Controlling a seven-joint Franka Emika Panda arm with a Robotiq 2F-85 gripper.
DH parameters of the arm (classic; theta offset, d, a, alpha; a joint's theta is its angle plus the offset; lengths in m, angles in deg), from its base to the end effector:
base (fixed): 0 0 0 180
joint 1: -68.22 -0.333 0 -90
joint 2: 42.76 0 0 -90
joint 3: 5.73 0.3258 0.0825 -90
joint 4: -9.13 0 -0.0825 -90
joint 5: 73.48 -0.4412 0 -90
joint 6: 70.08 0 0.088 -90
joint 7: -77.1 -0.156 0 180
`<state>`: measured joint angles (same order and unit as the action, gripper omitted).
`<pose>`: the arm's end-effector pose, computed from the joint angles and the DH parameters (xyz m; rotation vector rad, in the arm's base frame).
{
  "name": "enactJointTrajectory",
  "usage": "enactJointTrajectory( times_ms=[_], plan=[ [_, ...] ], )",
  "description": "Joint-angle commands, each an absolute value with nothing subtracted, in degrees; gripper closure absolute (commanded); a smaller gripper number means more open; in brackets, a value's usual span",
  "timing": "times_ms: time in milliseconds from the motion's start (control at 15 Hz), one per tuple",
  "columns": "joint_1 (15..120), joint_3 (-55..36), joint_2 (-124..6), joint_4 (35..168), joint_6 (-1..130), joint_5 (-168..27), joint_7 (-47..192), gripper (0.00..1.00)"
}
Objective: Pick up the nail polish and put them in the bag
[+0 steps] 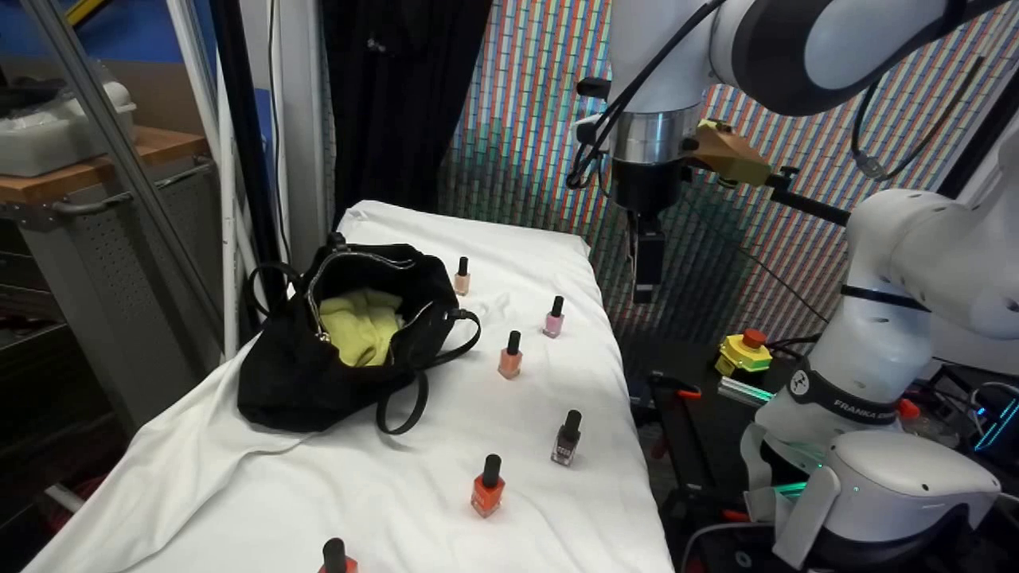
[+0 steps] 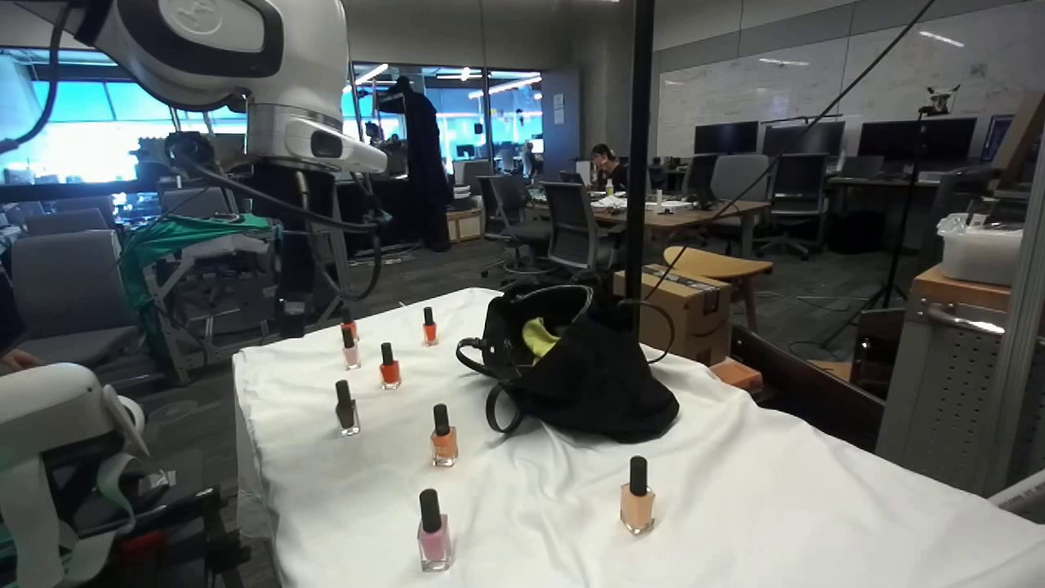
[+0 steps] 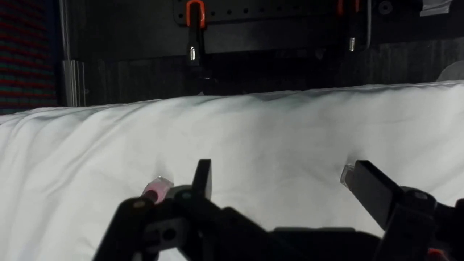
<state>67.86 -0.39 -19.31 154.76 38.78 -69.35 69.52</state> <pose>0.4123 0.0291 0.3274 2.9956 -0.0202 -0.3338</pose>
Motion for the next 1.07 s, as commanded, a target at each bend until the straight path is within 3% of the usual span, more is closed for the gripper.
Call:
enactJointTrajectory(
  times_ms=[0,1000],
  plan=[
    [69.9,-3.5,-22.7,151.0,39.9,-64.4,73.2,0.0],
    [75.6,-13.4,-49.8,130.1,56.7,-60.5,87.6,0.0]
  ],
)
